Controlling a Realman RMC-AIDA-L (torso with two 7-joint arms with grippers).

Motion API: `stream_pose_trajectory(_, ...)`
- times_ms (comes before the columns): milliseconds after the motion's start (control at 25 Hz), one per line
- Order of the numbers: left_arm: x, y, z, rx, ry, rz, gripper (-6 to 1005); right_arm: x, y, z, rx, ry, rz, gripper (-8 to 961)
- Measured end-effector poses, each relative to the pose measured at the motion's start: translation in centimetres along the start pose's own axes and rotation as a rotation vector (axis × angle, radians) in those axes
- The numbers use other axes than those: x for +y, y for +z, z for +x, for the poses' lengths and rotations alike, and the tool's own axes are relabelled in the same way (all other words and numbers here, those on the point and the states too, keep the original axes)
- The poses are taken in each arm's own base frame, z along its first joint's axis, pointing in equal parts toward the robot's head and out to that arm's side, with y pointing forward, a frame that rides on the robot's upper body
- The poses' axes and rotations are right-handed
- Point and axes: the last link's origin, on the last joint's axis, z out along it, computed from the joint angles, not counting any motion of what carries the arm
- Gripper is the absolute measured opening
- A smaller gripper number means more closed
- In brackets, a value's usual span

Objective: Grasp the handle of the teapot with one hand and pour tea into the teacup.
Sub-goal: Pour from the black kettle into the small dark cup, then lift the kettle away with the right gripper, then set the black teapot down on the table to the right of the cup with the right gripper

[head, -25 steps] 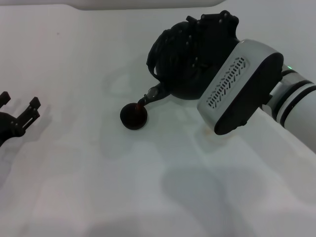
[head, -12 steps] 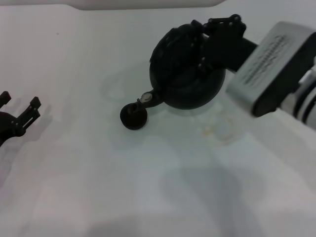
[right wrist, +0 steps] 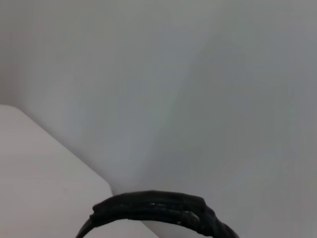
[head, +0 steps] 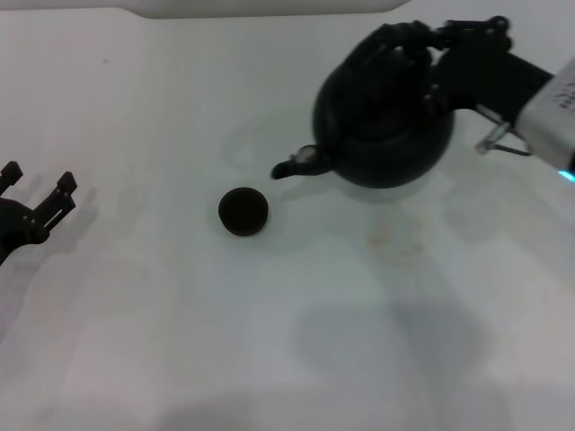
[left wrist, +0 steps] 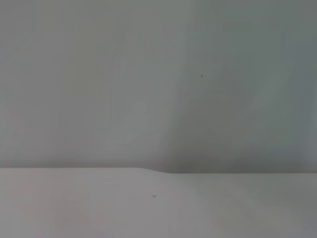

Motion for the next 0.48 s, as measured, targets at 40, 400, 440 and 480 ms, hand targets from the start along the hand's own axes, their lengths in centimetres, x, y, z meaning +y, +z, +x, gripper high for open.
stream_pose_trajectory(40,0.0,0.0,0.0,0.000,0.000,0.000,834,-0.5,-0.4,0.4,0.007,0.004,0.011,114)
stream_pose_trajectory(400,0.0,0.0,0.0,-0.001,-0.001,0.000,834,-1.3,-3.1,3.6,0.055,0.053,0.011,115)
stream_pose_trajectory(440,0.0,0.0,0.0,-0.001,-0.001,0.000,834,-1.2,-3.3,3.8,0.060,0.056,0.008,115)
stream_pose_trajectory(480,0.0,0.0,0.0,-0.002,-0.001,0.000,835,-1.0,-3.5,4.1,0.064,0.060,0.003,115)
